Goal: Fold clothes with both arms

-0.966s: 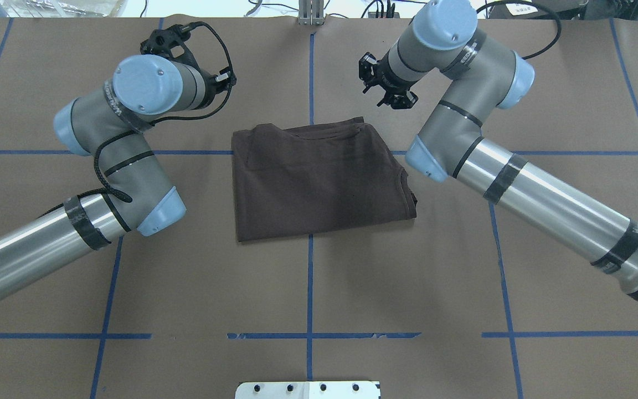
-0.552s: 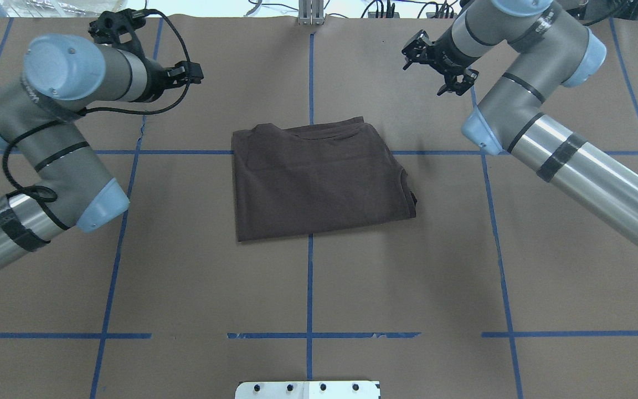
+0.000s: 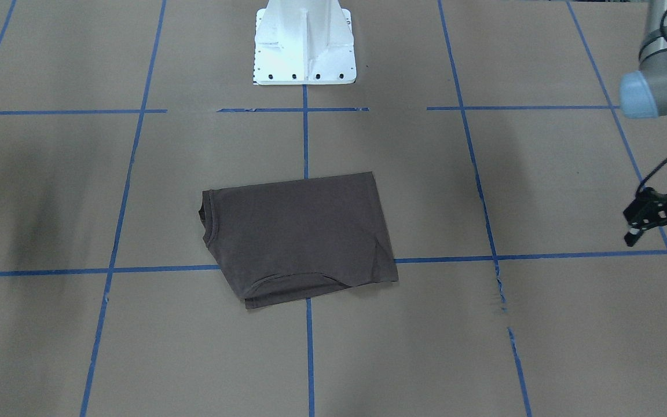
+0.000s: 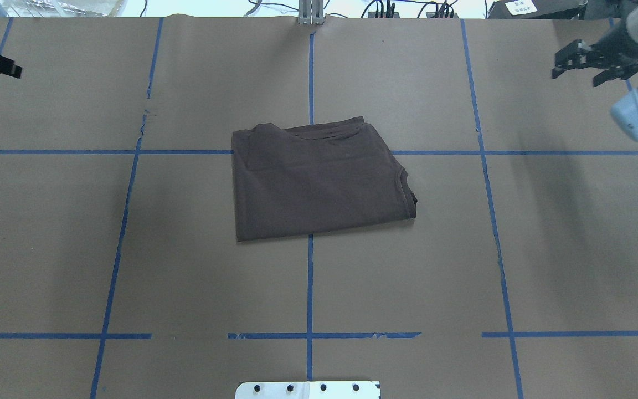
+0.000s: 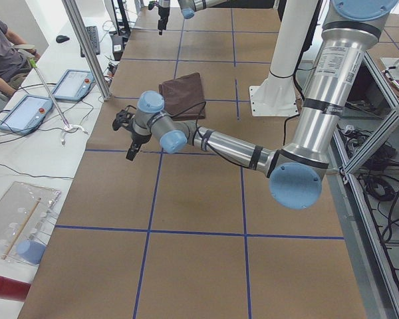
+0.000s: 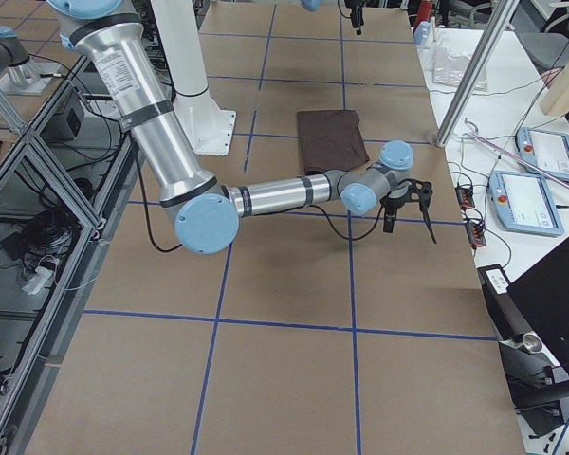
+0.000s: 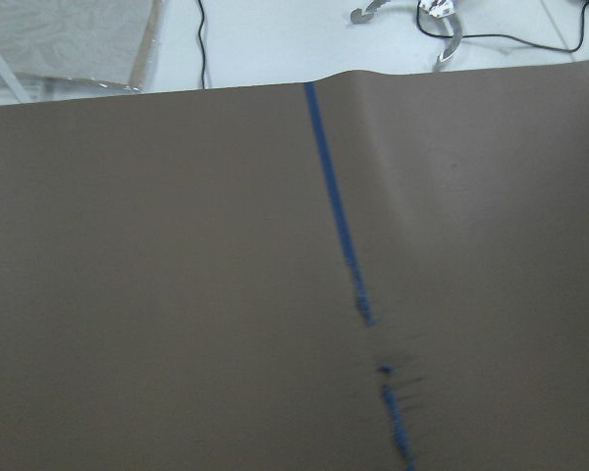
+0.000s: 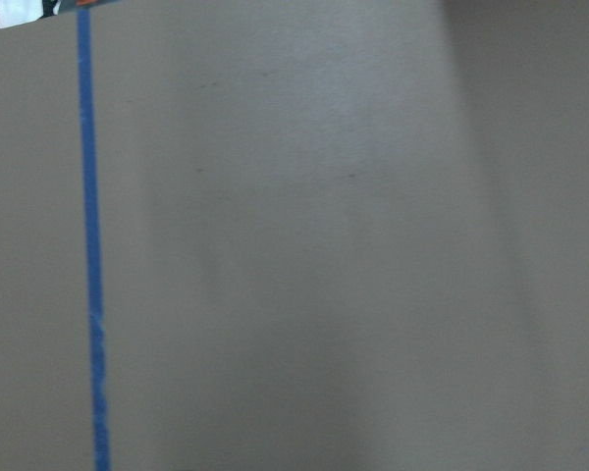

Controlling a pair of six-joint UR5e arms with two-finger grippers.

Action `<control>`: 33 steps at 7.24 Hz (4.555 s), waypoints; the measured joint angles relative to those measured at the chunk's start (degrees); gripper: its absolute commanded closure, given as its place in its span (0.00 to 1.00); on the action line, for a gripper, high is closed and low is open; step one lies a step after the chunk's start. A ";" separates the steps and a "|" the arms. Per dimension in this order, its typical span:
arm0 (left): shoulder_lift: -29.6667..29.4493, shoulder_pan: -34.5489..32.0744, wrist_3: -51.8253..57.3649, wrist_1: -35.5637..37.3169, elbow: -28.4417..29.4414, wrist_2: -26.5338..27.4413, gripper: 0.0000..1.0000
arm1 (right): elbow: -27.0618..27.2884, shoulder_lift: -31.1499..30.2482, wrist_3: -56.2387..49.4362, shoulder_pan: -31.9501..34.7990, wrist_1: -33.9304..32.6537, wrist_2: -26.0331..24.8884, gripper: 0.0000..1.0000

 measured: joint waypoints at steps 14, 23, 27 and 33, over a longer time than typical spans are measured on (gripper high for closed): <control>14.19 -15.34 15.25 22.80 -9.64 -9.81 0.00 | 16.60 -14.62 -37.42 12.75 -29.90 5.71 0.00; 14.49 -14.97 13.65 22.70 -9.37 -9.56 0.00 | 17.29 -15.91 -36.89 12.76 -30.13 6.20 0.00; 14.85 -15.03 20.65 33.54 -14.28 -9.31 0.00 | 16.79 -16.13 -36.91 12.69 -30.09 7.28 0.00; 14.85 -14.79 23.72 34.23 -10.52 -9.84 0.00 | 16.84 -16.17 -37.09 11.87 -29.92 7.11 0.00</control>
